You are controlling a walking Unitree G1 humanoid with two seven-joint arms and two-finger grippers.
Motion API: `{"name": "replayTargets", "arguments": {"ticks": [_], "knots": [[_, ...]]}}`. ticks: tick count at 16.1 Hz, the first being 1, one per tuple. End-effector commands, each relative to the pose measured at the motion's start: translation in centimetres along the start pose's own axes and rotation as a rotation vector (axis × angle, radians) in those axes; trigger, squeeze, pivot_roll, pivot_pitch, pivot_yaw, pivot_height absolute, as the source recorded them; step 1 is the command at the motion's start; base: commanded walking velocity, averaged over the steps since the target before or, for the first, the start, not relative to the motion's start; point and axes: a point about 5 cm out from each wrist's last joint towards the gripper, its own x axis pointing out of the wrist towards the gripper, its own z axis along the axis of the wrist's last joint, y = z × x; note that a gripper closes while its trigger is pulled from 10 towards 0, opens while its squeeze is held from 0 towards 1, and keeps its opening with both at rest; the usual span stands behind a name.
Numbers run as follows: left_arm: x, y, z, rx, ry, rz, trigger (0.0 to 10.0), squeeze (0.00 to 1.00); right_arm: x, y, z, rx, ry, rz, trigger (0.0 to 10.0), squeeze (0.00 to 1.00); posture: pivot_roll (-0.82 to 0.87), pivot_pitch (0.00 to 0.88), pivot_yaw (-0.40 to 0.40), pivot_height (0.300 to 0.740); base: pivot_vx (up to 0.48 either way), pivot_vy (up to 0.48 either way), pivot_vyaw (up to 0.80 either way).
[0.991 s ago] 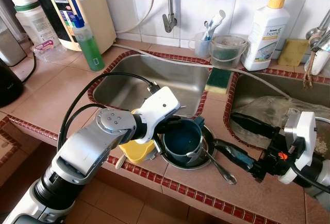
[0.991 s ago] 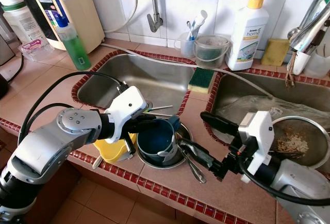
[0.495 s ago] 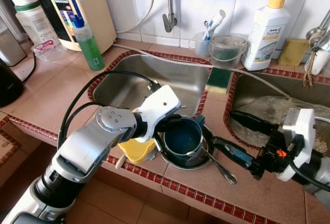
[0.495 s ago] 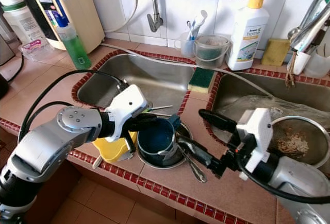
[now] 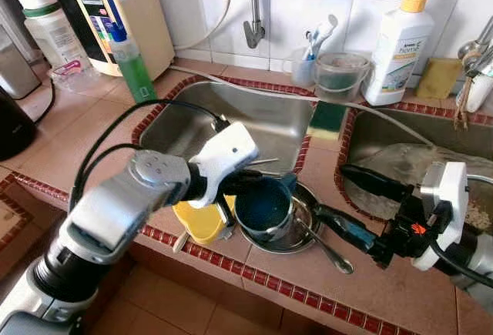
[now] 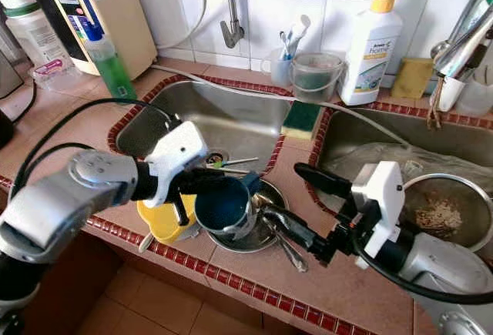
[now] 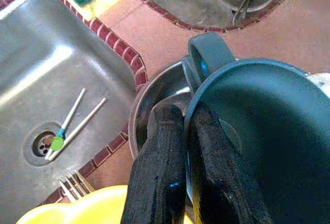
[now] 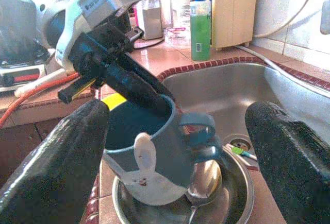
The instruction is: Kitchen organization
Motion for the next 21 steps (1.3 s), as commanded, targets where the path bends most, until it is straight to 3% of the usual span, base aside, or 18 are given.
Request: {"name": "replayTargets", "arguments": {"ticks": [1,9,12,13,16,18,21], "knots": [[-0.8,0.5,1.0,0.017,-0.027,0.012,10.0,0.00,0.3,0.2,0.1,-0.004,-0.010,0.011,10.0,0.00,-0.18,0.043,0.110,0.740,0.000,0.000,0.00],[-2.1,1.6,4.5,-0.012,-0.200,0.056,10.0,0.00,0.6,0.1,0.0,-0.004,-0.021,0.010,10.0,0.00,-0.18,0.032,0.113,0.740,0.000,0.000,0.00],[-2.3,4.1,5.0,-0.072,-0.274,0.212,10.0,0.00,1.5,-0.5,0.7,0.002,-0.097,-0.036,10.0,0.00,-0.18,0.031,0.113,0.740,0.000,0.000,0.00],[-2.1,5.6,5.0,-0.106,-0.310,0.323,10.0,0.00,2.0,-0.8,1.0,0.002,-0.132,-0.063,10.0,0.00,-0.18,0.033,0.113,0.740,0.000,0.000,0.00],[-1.8,7.2,5.0,-0.159,-0.366,0.432,10.0,0.00,2.7,-1.6,1.5,0.002,-0.179,-0.123,10.0,0.00,-0.17,0.037,0.110,0.740,0.000,0.000,0.00],[-0.9,9.0,3.8,-0.248,-0.373,0.546,10.0,0.00,3.8,-2.7,2.4,0.006,-0.239,-0.215,10.0,0.00,-0.18,0.043,0.107,0.740,0.000,0.000,0.00],[0.2,10.1,2.4,-0.266,-0.351,0.627,10.0,0.00,4.8,-4.2,2.6,0.011,-0.244,-0.341,10.0,0.00,-0.18,0.051,0.107,0.740,0.000,0.000,0.00]]}}
